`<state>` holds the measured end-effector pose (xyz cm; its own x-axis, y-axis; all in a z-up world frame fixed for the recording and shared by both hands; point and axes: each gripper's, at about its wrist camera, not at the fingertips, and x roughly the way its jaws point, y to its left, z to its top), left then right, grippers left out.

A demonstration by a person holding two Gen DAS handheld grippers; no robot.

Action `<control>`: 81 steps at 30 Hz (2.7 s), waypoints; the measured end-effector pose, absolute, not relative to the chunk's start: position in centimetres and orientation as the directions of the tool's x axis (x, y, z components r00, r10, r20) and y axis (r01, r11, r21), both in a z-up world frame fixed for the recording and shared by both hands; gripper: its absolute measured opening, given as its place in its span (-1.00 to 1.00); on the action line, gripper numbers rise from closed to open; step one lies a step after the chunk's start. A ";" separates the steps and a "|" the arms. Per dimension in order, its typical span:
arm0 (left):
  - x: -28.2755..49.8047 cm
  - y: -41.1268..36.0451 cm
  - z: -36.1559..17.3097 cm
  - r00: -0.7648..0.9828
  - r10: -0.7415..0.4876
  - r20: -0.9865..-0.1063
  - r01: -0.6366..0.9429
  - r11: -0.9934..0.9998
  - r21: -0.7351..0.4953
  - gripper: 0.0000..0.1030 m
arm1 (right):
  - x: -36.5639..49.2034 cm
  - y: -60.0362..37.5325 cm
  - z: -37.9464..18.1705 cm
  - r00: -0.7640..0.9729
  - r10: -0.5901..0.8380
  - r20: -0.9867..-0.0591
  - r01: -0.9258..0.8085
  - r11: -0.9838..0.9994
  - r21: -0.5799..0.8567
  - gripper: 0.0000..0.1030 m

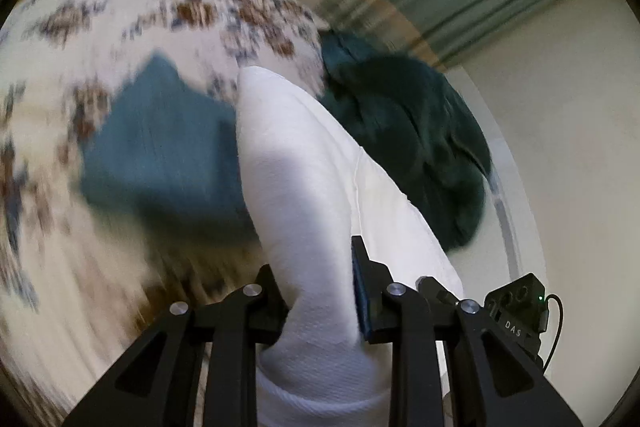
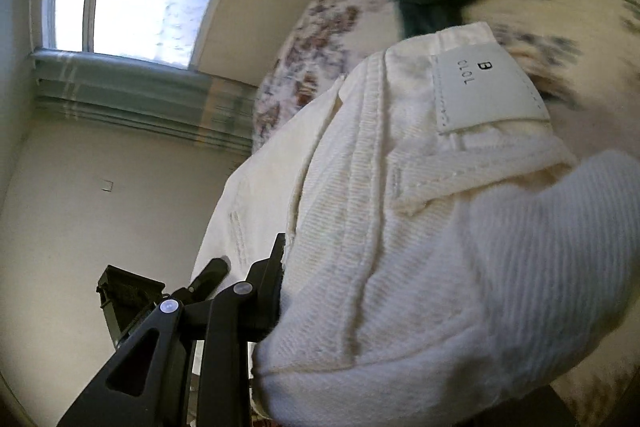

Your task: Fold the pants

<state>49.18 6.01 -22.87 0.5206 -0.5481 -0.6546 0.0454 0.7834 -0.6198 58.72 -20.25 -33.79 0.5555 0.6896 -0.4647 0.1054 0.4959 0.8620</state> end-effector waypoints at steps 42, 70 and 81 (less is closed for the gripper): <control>47.6 11.4 -19.6 0.470 0.075 -0.879 -0.095 0.995 0.034 0.96 | 58.8 -7.8 -21.8 0.467 -0.058 -0.882 0.117 0.993 -0.004 1.00; 19.4 6.6 2.4 0.756 0.083 -0.649 -0.106 0.994 0.004 0.96 | 24.3 -10.0 6.9 0.779 0.036 -0.626 -0.037 0.999 0.011 1.00; 14.2 8.2 5.4 0.791 0.076 -0.607 -0.100 0.995 -0.005 0.96 | 15.9 -7.7 13.1 0.820 0.067 -0.568 -0.067 0.998 0.022 1.00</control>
<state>14.20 8.21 5.42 0.7912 0.0763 -0.6068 -0.0999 0.9950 -0.0051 15.86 -7.70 13.09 0.8203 0.0674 -0.5680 -0.0669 0.9975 0.0217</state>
